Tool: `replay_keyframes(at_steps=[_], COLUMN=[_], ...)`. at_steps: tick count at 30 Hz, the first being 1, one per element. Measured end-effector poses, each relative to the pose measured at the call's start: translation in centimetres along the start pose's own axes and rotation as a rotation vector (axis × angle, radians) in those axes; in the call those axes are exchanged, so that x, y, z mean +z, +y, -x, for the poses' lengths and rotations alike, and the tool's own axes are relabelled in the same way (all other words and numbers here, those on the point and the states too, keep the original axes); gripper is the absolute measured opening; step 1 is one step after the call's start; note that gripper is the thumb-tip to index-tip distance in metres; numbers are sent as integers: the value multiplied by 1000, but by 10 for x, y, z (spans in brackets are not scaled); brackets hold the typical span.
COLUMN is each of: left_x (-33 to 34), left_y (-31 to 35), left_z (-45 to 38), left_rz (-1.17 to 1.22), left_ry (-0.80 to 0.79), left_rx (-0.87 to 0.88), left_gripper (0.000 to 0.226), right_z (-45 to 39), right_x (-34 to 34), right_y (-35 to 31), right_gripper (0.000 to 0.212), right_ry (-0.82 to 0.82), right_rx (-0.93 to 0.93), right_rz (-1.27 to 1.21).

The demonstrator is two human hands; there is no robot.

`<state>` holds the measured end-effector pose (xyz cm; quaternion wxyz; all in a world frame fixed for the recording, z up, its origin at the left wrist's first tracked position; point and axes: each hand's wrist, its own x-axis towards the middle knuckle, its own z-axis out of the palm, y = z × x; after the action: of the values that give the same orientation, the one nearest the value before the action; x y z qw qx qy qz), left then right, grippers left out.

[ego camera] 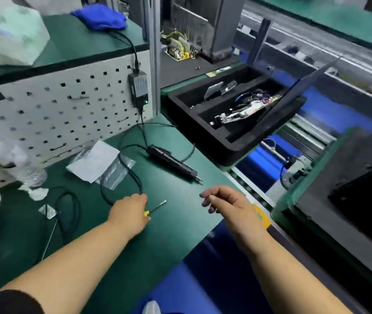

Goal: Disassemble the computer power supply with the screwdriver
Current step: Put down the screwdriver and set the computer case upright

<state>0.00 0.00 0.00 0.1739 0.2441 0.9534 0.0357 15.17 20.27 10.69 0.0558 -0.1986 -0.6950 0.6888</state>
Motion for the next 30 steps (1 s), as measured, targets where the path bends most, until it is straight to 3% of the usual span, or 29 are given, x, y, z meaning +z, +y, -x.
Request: replay_keyframes(at_steps=[3, 7, 10, 13, 15, 18, 24, 30], left_x=[4, 6, 0, -22, -42, -71, -96, -93], left_y=[-3, -7, -6, 13, 33, 67, 144, 220], left_z=[-6, -12, -16, -19, -19, -14, 10, 37], left_rz=[-171, -101, 158, 600, 913, 1185, 1422, 1441], left_ry=[-27, -26, 7, -10, -54, -175, -352, -437], left_rx=[52, 92, 99, 97, 103, 190, 264, 328], left_gripper=[33, 19, 15, 16, 13, 10, 9, 8], right_z=[-6, -8, -9, -8, -6, 0, 25, 57], right_x=[6, 11, 12, 10, 7, -3, -36, -93], right_y=[2, 3, 2, 0, -2, -5, -10, -9], right_gripper=[30, 30, 30, 28, 24, 16, 51, 30], right_ry=[23, 63, 85, 130, 182, 222, 269, 442], right_rx=[3, 16, 17, 16, 23, 23, 6, -52], right_rz=[-6, 21, 25, 37, 100, 211, 428, 402])
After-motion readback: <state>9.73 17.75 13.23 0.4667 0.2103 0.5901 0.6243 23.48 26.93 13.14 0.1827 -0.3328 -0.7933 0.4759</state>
